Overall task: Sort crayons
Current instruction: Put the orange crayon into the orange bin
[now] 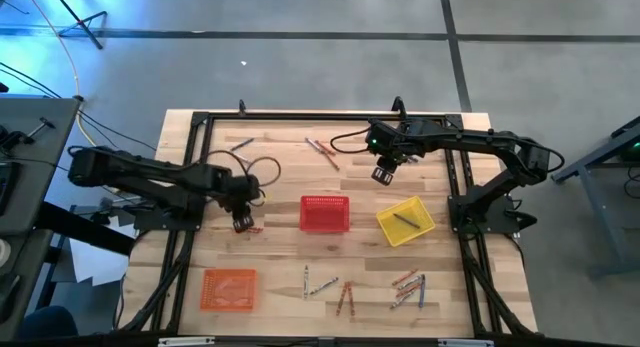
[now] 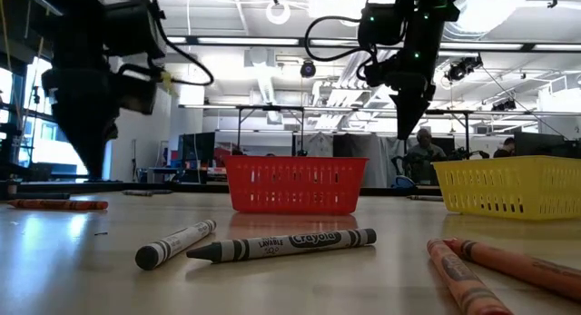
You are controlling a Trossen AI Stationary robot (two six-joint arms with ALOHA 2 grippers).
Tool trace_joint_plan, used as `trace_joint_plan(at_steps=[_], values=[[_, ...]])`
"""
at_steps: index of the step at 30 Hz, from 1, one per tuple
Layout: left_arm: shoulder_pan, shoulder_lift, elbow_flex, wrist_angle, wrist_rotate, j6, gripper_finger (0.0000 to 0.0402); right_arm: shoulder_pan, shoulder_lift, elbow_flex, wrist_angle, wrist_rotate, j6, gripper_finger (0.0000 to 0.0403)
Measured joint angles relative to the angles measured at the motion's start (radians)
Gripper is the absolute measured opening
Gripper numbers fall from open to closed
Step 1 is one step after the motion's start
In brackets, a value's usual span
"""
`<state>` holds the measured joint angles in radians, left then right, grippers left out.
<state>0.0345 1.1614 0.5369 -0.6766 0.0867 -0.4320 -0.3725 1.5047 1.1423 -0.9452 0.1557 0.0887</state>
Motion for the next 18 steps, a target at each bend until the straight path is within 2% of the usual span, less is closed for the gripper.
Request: trace_joint_plan(at_steps=[6, 11, 18], values=[[-0.068, 0.072, 0.0, 0.021, -0.021, -0.004, 0.0056, 0.0, 0.0, 0.0, 0.001, 0.0, -0.003, 0.0096], [-0.112, 0.11, 0.0, 0.126, -0.027, -0.009, 0.0056, 0.0, 0.0, 0.0, 0.002, -0.001, -0.002, 0.0096], [-0.173, 0.162, 0.0, 0.19, -0.097, -0.003, 0.0056, 0.0, 0.0, 0.0, 0.002, -0.001, -0.001, 0.0096]])
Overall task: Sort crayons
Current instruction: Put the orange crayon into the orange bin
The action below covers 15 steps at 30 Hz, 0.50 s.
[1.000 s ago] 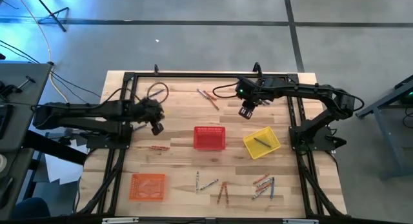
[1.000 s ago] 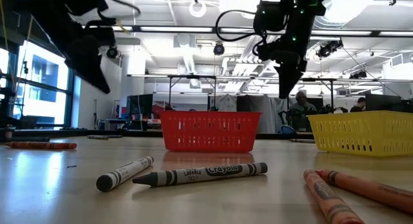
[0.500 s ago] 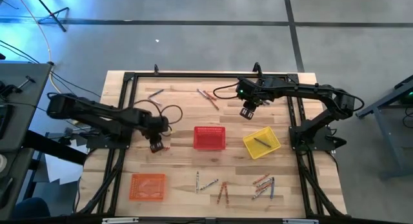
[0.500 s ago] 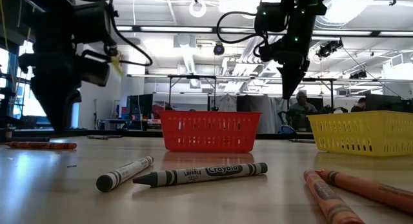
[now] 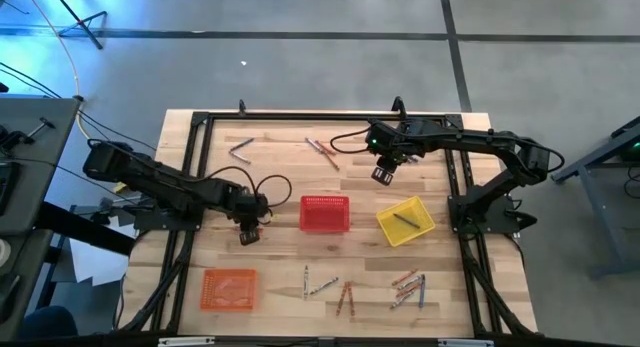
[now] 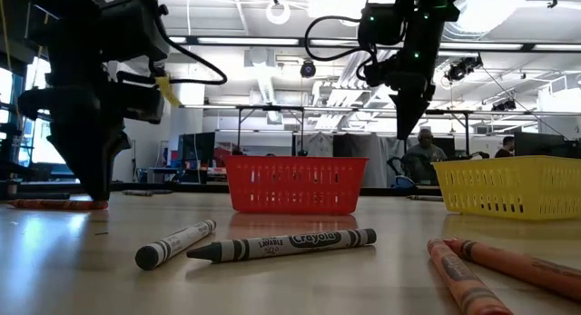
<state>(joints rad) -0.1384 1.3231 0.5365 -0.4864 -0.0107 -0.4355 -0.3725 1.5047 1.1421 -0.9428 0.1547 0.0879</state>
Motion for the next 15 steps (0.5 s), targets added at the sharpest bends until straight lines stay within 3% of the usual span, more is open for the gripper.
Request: trace_joint_plan(at_steps=[15], values=[[-0.046, 0.018, 0.044, 0.012, -0.138, 0.001, 0.0056, 0.0, 0.0, -0.001, 0.0, -0.001, 0.012, 0.0096]])
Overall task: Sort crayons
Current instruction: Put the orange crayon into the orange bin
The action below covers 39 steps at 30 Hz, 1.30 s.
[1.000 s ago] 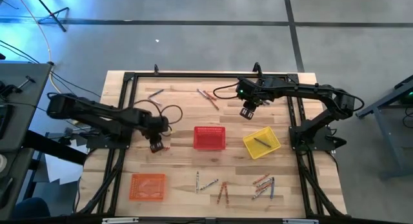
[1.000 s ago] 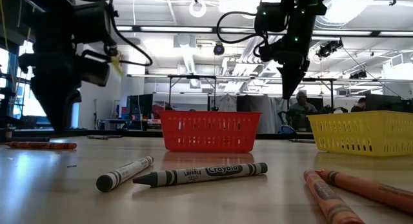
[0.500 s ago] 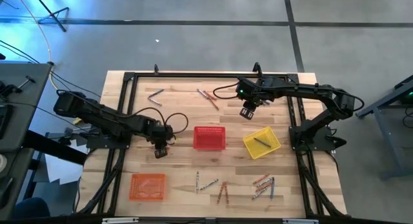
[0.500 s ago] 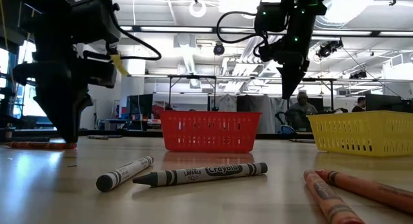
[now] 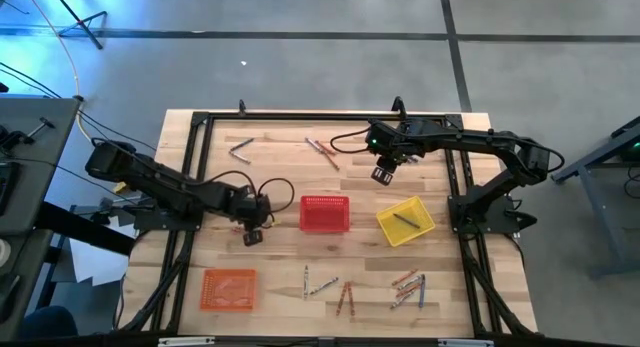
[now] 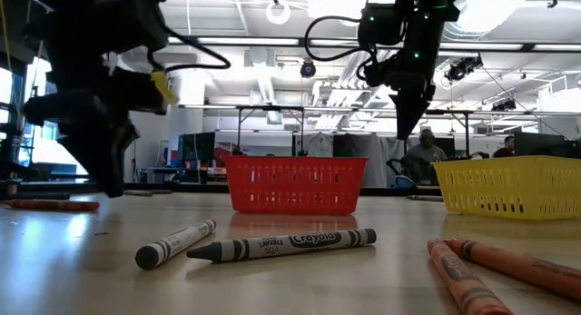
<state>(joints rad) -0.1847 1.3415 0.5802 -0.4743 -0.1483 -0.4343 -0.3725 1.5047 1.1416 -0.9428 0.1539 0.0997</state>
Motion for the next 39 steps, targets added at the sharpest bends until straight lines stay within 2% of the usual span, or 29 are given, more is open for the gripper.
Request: trace_joint_plan(at_steps=[9, 13, 21, 39], values=[[-0.033, 0.0, 0.073, -0.004, 0.137, -0.014, 0.0081, 0.0, 0.0, 0.0, -0.012, 0.0, 0.008, 0.0096], [-0.066, 0.0, 0.072, -0.075, 0.16, -0.053, 0.0101, 0.0, 0.0, 0.0, -0.014, 0.0, 0.008, 0.0096], [-0.117, 0.0, 0.072, -0.166, 0.17, -0.112, 0.0126, 0.0, 0.0, 0.0, -0.014, 0.0, 0.008, 0.0096], [-0.158, 0.039, 0.071, -0.226, 0.158, -0.074, 0.0129, 0.0, 0.0, 0.0, -0.014, 0.0, 0.008, 0.0096]])
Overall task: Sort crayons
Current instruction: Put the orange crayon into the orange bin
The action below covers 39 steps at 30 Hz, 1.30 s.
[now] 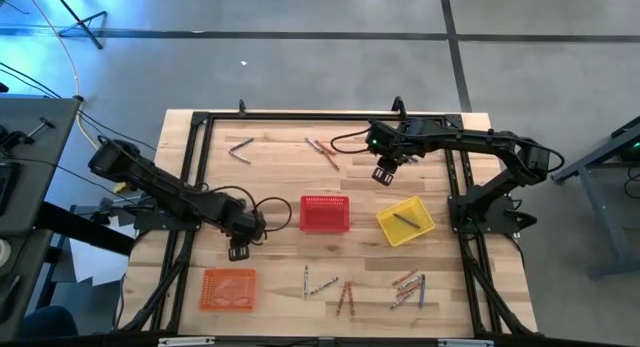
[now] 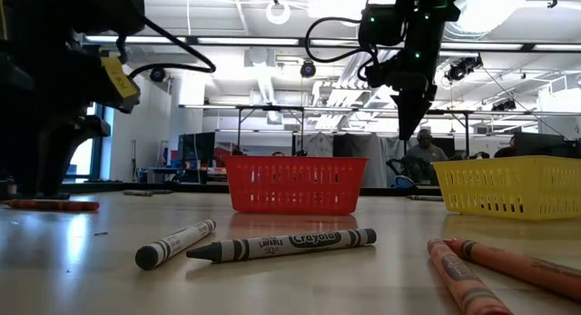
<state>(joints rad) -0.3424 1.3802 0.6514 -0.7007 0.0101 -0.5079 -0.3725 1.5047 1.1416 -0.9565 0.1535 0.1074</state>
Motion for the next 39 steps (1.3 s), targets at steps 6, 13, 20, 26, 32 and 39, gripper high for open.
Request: trace_joint_plan(at_steps=[6, 13, 20, 26, 32, 39], values=[[0.0, 0.067, 0.001, -0.001, -0.021, 0.031, 0.0129, 0.0, 0.0, 0.0, 0.0, 0.0, -0.003, 0.0096], [0.001, 0.099, 0.005, 0.0, -0.013, 0.022, 0.0129, 0.0, 0.0, 0.0, -0.004, 0.0, -0.003, 0.0096], [0.0, 0.063, 0.032, -0.006, -0.081, -0.004, 0.0129, 0.0, 0.0, 0.0, -0.002, -0.005, -0.003, 0.0096], [0.003, 0.049, 0.11, -0.07, -0.279, 0.026, 0.0129, 0.0, 0.0, 0.0, -0.001, -0.005, 0.0, 0.0096], [0.015, 0.049, 0.114, -0.27, -0.282, -0.156, 0.0129, 0.0, 0.0, 0.0, -0.005, -0.006, 0.004, 0.0096], [0.014, 0.049, 0.113, -0.358, -0.244, -0.344, 0.0129, 0.0, 0.0, 0.0, -0.005, -0.006, -0.003, 0.0096]])
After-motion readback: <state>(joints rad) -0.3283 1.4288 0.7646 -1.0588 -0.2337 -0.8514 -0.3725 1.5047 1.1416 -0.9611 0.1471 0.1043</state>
